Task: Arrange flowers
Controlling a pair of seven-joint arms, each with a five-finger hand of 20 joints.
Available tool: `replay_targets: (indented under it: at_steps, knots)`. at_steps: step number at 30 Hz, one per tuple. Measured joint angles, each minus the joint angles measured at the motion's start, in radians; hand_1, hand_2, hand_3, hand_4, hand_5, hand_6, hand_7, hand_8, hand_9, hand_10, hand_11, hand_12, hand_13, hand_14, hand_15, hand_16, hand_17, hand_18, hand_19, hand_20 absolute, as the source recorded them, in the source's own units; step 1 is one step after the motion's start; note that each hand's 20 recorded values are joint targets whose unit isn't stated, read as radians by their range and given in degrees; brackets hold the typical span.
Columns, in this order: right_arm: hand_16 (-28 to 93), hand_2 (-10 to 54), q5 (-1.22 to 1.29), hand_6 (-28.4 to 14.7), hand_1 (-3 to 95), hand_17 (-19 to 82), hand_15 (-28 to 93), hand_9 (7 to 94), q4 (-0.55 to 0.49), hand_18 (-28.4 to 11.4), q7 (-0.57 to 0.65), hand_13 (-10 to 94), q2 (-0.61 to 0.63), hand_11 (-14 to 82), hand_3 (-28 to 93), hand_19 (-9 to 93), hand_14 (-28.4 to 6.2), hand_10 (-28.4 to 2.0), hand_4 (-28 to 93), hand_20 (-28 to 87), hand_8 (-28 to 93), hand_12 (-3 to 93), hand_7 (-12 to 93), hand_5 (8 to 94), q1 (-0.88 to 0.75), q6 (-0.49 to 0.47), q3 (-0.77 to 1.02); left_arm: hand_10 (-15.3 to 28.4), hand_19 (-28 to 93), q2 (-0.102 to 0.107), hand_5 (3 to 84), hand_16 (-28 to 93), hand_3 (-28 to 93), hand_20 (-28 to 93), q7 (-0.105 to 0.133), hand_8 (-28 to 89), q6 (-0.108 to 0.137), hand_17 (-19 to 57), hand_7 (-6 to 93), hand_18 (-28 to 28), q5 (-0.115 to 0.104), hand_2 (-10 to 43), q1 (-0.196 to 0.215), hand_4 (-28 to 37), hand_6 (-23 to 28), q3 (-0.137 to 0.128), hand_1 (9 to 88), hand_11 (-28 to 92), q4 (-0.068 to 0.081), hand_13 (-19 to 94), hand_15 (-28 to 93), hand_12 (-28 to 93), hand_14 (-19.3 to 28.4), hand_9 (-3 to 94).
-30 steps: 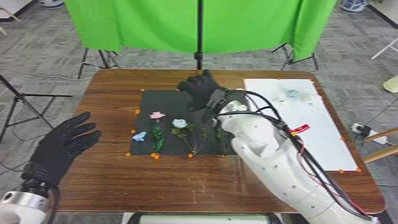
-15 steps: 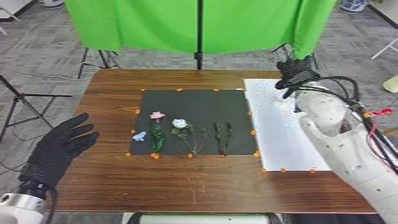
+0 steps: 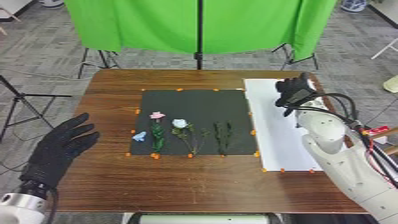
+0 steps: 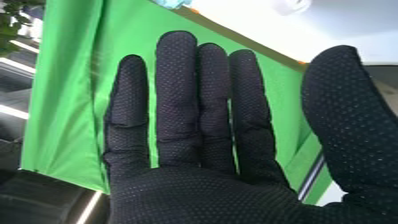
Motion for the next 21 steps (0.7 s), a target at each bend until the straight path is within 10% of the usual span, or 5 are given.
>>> replay_targets:
  at_steps: [8,13,21]
  knots:
    - [17,-9.5,-0.032,2.6,30.8,18,59,58.2,0.026,-17.7,0.002,60,0.0,51.7,86,70,-2.7,-5.8,-28,36,-26,25.6,45,50.3,0.005,0.006,-0.025,12.8,50,-0.003,34.1,-1,72,9,0.002,-13,0.001,-5.0,28.3,22.7,0.0,0.0,0.0,-23.2,2.3,0.003,27.0,32,0.0,26,44,14,15.2,29.3]
    - [31,-9.5,-0.052,3.5,41.8,21,53,72.7,0.067,-17.4,0.007,70,-0.005,33.3,78,71,0.1,-1.0,-28,39,-15,46.0,55,57.1,0.019,0.022,-0.046,12.8,50,-0.004,34.1,-1,72,9,0.001,-14,0.001,-5.0,28.3,22.7,0.0,0.1,-0.002,-23.2,2.3,0.006,27.0,32,0.0,26,44,14,15.3,29.3]
    - [33,-9.5,-0.08,4.1,46.2,26,52,87.6,0.149,-16.8,-0.029,81,-0.008,24.7,82,74,0.2,-0.2,-28,41,-15,51.2,53,71.8,0.026,0.282,-0.062,12.8,50,-0.004,34.1,-1,72,9,0.0,-14,0.001,-5.1,28.4,22.6,0.0,0.0,-0.004,-23.2,2.3,0.006,26.9,32,0.0,26,45,14,15.3,29.3]
